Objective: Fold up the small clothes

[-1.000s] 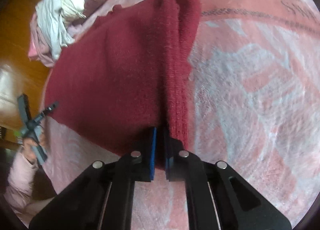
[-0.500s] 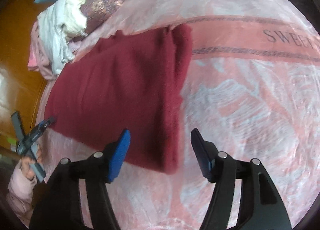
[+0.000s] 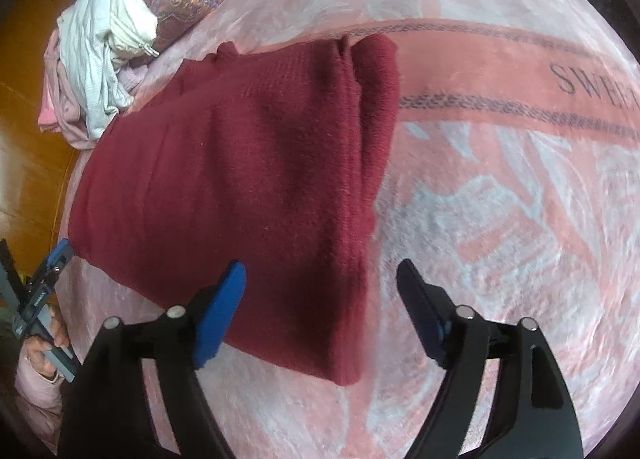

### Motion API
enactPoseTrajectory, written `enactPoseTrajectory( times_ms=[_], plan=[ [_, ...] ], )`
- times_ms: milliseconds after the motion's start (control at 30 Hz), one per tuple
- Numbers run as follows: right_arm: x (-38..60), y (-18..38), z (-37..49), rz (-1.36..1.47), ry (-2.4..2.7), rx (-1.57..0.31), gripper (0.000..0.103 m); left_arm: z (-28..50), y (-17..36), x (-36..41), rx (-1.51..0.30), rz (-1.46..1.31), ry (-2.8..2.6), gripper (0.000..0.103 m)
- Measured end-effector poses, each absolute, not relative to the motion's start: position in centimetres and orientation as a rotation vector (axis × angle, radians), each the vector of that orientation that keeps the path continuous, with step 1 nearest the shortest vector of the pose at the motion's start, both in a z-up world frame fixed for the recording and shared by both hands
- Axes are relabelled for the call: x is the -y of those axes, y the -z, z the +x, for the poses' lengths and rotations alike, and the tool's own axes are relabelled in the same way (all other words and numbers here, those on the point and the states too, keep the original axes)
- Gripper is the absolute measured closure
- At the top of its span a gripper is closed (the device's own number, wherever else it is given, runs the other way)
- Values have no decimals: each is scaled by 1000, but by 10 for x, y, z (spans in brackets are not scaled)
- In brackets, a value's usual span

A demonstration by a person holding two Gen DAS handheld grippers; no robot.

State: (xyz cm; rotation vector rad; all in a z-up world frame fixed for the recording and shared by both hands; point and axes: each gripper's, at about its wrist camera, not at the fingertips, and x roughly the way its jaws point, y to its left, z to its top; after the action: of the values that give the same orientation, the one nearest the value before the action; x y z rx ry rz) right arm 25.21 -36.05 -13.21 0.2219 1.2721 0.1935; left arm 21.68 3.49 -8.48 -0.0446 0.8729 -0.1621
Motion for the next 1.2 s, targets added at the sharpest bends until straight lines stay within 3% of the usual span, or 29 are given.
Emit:
enactPoseTrajectory(
  times_ms=[267,700,1000,1067,1200],
  plan=[
    [366,148,254,217,-171,-1309,23,210,71,-9,-823,10,228,29],
    [370,160,251,223,-178,-1331,22,263,106,-21,-912,-42,206,26],
    [367,162,251,204,-179,-1337,32,303,149,-57,-1086,-160,205,26],
    [363,163,250,173,-173,-1333,35,303,152,-52,-1095,-129,211,21],
    [361,163,247,214,-211,-1333,57,298,155,-41,-1081,-52,213,19]
  ],
)
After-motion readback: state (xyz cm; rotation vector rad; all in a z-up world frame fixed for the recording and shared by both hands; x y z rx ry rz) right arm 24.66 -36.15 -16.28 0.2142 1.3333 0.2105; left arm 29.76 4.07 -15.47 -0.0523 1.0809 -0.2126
